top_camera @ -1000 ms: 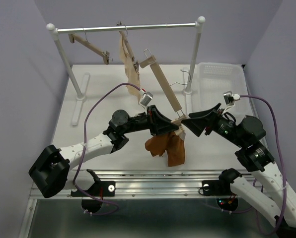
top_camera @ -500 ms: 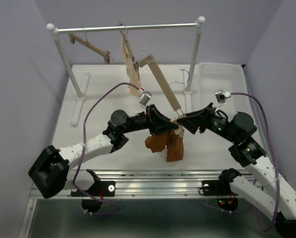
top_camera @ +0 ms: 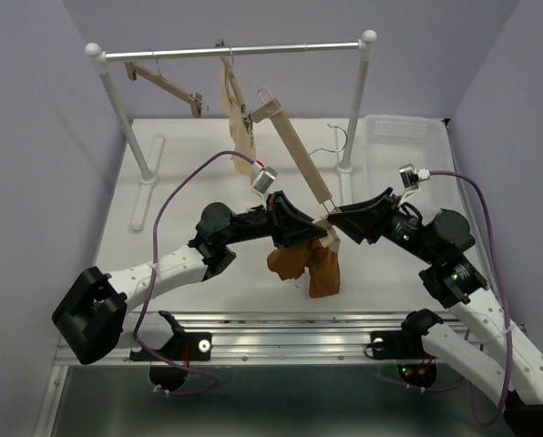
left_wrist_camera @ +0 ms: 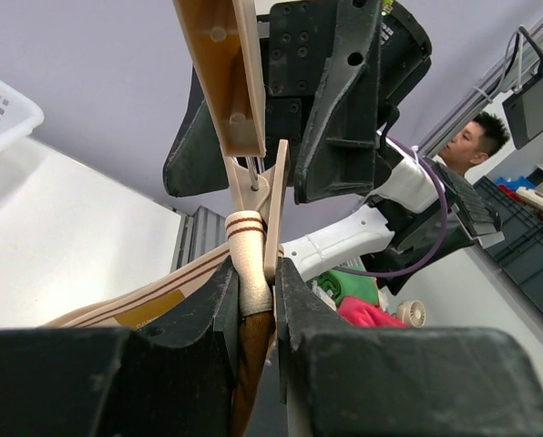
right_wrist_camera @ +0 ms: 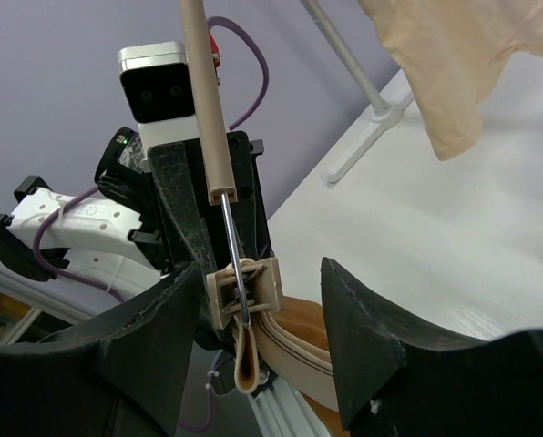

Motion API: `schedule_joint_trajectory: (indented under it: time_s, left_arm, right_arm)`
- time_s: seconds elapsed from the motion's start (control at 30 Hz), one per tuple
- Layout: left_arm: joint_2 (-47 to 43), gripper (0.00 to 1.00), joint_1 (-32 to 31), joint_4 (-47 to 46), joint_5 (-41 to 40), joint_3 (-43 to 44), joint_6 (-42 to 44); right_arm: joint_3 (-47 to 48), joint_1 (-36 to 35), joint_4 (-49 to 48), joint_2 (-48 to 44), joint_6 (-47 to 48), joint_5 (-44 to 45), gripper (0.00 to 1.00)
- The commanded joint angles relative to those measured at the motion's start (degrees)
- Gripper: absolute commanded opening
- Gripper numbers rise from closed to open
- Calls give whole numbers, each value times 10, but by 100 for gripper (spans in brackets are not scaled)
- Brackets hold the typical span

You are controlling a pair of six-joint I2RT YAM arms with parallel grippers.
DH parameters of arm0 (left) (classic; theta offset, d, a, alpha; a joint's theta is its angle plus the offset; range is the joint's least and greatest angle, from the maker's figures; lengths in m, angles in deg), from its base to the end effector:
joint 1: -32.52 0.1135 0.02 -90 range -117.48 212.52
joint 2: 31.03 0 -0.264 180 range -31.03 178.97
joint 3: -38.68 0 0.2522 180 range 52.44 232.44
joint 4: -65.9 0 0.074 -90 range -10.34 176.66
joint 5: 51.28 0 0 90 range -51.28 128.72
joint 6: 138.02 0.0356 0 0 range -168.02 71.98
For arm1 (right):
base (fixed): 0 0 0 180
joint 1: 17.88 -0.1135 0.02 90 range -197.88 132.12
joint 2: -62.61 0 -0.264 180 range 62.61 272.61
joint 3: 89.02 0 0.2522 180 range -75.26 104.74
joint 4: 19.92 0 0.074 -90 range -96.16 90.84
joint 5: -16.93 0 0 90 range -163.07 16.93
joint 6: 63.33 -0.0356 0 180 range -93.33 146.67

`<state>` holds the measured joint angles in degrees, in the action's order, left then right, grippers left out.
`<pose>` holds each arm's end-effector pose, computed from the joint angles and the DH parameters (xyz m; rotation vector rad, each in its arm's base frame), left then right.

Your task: Remove the underwear clipped to the hanger

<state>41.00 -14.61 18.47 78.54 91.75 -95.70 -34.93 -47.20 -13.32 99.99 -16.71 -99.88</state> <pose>0.1644 -0.2106 0.3310 0.7281 1.2098 -1.7874 0.1281 0.0903 0.3649 -0.2404 1.5433 1.3516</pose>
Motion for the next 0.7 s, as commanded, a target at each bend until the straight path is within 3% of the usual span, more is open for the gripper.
schedule_joint_trajectory:
  time_s: [0.0, 0.37, 0.67]
  left_arm:
    - [-11, 0, 2, -67, 13, 5, -3]
    - [-6, 0, 5, -60, 13, 7, -11]
    - [4, 0, 8, -57, 15, 16, -25]
  right_arm:
    - [-2, 1, -52, 0, -6, -8, 57]
    - [-10, 1, -76, 1, -20, -12, 35]
    - [-14, 1, -78, 4, -33, -15, 29]
